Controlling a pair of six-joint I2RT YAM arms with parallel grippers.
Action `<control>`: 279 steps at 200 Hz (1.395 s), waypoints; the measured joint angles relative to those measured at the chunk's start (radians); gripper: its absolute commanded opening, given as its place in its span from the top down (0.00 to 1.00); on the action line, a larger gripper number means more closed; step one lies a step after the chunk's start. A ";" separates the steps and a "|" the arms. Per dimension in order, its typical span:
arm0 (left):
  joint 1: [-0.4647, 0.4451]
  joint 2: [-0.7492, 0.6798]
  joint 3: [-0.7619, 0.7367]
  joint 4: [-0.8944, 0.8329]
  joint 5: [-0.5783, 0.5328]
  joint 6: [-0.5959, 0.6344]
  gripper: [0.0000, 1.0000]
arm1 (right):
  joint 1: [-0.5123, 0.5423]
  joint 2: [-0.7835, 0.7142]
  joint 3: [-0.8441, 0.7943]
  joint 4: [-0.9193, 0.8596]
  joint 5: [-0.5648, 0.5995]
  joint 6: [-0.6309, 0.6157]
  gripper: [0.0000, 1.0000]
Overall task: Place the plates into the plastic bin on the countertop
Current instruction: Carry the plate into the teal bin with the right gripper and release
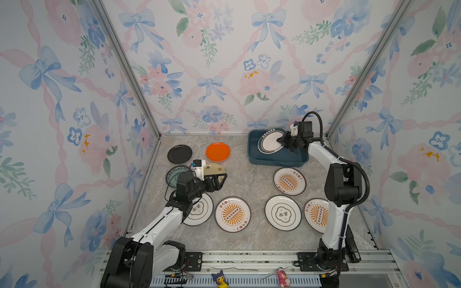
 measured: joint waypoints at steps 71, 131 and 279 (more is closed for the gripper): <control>0.006 0.000 0.000 -0.005 0.000 0.000 0.02 | 0.001 0.193 0.142 -0.006 -0.010 0.121 1.00; 0.006 0.004 0.000 -0.005 0.000 0.000 0.02 | 0.012 0.274 0.193 0.016 -0.026 0.158 0.97; 0.005 -0.002 -0.002 -0.026 -0.012 0.019 0.02 | 0.053 0.342 0.316 -0.145 0.092 0.036 0.41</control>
